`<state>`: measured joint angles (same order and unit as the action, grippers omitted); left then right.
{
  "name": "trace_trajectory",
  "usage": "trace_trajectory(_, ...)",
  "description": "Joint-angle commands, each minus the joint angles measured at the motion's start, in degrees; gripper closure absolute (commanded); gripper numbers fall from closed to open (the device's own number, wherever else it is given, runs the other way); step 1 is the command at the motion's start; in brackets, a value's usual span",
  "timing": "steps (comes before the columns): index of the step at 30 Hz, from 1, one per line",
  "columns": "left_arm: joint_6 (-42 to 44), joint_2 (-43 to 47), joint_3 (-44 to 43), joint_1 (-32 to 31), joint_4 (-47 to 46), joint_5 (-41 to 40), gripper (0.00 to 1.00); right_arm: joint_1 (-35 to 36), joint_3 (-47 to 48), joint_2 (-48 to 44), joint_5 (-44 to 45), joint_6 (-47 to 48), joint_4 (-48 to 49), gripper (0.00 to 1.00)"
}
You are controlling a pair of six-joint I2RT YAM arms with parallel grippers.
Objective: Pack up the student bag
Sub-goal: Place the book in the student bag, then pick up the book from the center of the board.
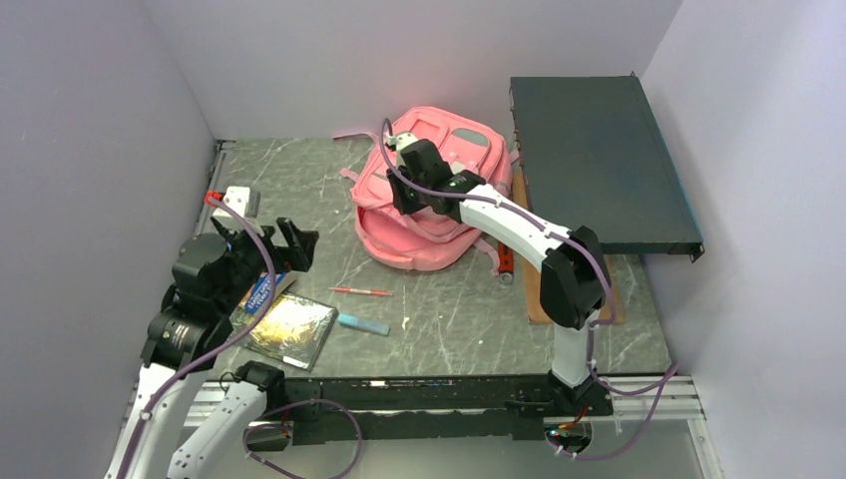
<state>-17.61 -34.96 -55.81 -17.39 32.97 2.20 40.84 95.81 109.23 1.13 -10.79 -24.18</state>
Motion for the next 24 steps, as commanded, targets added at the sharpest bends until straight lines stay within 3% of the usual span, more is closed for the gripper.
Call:
trace_trajectory(1, 8.86, 2.92, 0.42, 0.25, 2.15, -13.40, 0.00, 1.49, -0.14, -0.43, 2.51, 1.53, 1.32, 0.67)
trace_trajectory(5, 12.43, 9.17, 6.34, 0.25, -3.83, -19.64, 0.00, 5.10, 0.60, -1.10, 6.79, 0.02, -0.89, 0.40)
trace_trajectory(9, 14.10, 15.39, 12.01, 0.25, -8.43, -24.79, 0.00, 8.93, 1.56, -2.12, 11.64, -1.61, -1.87, 0.28)
trace_trajectory(13, 14.54, 20.84, 15.37, 0.25, -9.82, -26.76, 0.01, 11.89, 2.06, -1.92, 10.56, -6.33, -0.16, 0.23)
trace_trajectory(22, 11.99, 28.02, 14.80, 0.25, -7.24, -32.51, 0.01, 15.65, -4.68, 4.98, -10.42, -30.53, 26.01, 0.19)
trace_trajectory(24, 11.68, 29.09, 15.04, 0.25, -7.25, -32.91, 0.01, 16.20, -2.86, 8.04, -12.06, -32.86, 26.67, 0.19)
